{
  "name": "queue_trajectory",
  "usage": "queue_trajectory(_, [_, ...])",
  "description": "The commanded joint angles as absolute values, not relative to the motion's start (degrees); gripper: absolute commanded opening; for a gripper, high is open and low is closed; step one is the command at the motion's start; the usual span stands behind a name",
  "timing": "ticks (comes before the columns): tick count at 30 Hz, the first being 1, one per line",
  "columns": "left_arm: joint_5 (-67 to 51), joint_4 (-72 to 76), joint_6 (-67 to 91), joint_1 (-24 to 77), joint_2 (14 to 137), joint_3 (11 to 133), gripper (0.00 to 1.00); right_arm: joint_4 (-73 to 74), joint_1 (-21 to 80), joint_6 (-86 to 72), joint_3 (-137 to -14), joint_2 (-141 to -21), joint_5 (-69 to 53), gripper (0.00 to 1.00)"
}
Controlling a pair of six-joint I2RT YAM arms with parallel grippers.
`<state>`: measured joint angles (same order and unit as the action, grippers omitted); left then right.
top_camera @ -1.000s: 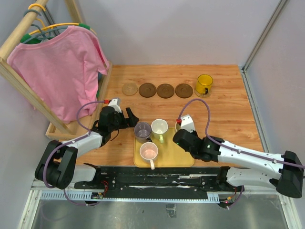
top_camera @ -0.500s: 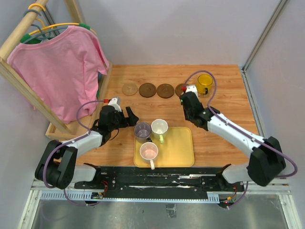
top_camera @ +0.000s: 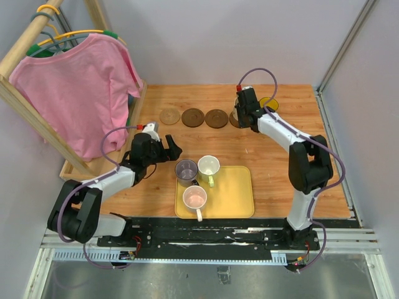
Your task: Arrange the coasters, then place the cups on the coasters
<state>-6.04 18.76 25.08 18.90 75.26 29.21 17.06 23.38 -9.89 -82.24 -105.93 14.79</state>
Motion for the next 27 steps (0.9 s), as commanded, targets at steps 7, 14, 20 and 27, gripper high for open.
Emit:
queue_trajectory(7, [-5.24,18.11,23.40,19.09,78.70,32.90,1.00,16.15,18.33,-8.52,-94.28,-113.18,9.53,0.01])
queue_trajectory(14, [-5.97,18.53,23.58,19.15,80.39,33.32,1.00,17.92,17.76,-8.13,-97.69,-118.72,7.98,0.01])
queue_trajectory(20, [-5.96,18.55,23.54,19.15,80.68,33.42,1.00,19.10,17.76,-8.69,-98.98,-121.02,7.76,0.01])
queue_trajectory(27, [-5.96,18.50,23.29,19.14,81.29,33.58,1.00,20.31,17.78,-9.05,-100.12,-122.32,8.73,0.01])
